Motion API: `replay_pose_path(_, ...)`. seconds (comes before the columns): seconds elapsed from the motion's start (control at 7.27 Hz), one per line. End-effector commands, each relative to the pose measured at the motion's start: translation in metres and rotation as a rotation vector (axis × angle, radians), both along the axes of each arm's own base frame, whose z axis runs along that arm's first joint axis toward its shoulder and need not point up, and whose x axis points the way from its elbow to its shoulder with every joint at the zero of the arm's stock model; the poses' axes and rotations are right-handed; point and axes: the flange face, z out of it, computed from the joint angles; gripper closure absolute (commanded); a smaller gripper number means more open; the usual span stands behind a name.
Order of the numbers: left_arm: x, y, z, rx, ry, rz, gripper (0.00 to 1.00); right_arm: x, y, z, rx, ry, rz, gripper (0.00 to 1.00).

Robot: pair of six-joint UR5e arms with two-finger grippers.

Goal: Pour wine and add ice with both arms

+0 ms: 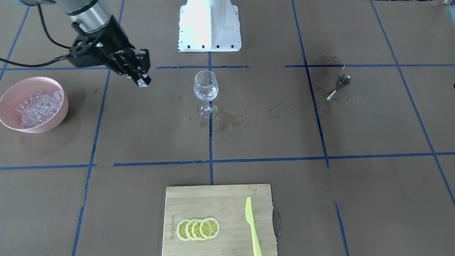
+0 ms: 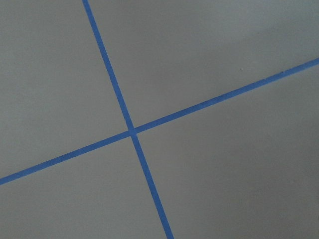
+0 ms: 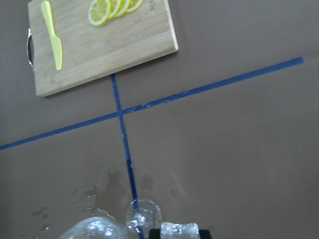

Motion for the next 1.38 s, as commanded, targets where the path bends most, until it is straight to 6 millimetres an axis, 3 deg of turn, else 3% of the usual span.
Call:
replay_pose_path(0.0,-0.012,0.009,-0.007,-0.020,-0.005,-0.001,0.00,-0.067,0.021,-0.062,-0.042,-0.029,0.046,1.00)
replay_pose_path(0.14,-0.012,0.013,-0.009,-0.015,-0.005,-0.002,0.00,-0.089,0.015,-0.079,-0.051,-0.032,0.079,1.00)
replay_pose_path(0.69,-0.010,0.014,-0.009,-0.024,0.019,-0.001,0.00,-0.094,0.019,-0.081,-0.051,-0.033,0.073,1.00)
replay_pose_path(0.83,-0.010,0.014,-0.010,-0.023,0.019,-0.002,0.00,-0.094,0.018,-0.076,-0.053,-0.025,0.078,0.04)
replay_pose_path(1.24,-0.010,0.014,-0.010,-0.023,0.021,-0.003,0.00,-0.090,0.019,-0.077,-0.041,-0.027,0.086,0.00)
